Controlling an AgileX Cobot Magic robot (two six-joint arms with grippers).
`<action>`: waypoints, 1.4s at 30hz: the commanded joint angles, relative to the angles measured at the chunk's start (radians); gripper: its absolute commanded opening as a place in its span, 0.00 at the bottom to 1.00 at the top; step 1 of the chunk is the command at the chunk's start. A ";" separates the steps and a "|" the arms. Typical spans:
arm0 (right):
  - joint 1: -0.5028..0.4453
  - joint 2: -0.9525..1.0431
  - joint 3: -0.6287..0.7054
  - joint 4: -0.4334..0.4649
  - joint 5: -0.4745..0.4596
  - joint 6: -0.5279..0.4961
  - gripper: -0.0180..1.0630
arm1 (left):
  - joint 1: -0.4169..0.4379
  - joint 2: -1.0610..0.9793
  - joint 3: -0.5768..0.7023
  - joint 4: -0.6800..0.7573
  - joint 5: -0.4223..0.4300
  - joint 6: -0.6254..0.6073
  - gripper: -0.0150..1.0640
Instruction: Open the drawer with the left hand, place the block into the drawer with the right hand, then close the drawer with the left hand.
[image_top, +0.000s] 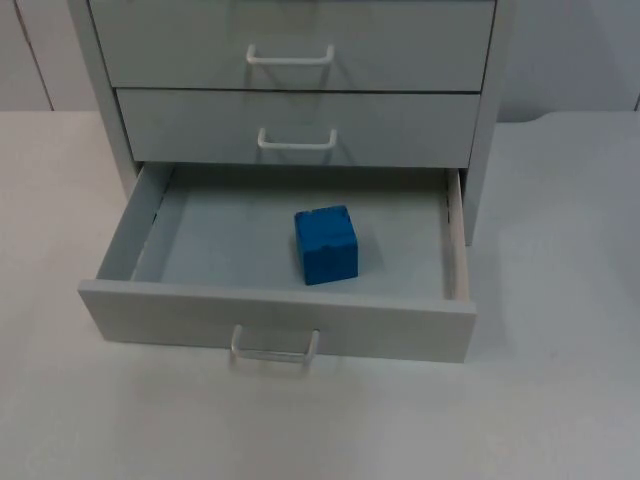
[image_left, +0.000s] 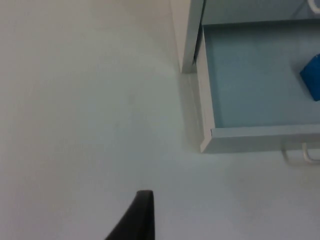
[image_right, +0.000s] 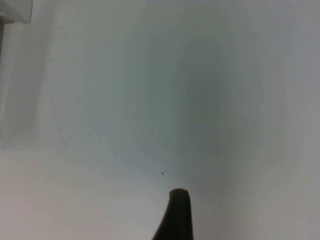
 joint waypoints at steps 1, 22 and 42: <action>-0.003 -0.010 0.002 -0.009 0.015 -0.011 0.65 | 0.003 0.004 0.003 -0.017 -0.012 0.000 0.96; -0.003 -0.010 0.002 -0.009 -0.006 -0.011 0.65 | -0.493 0.544 -0.225 0.111 -0.060 0.209 0.01; -0.003 -0.010 0.002 -0.023 -0.013 -0.011 0.65 | -0.800 0.929 -0.063 0.964 -0.500 -0.169 0.01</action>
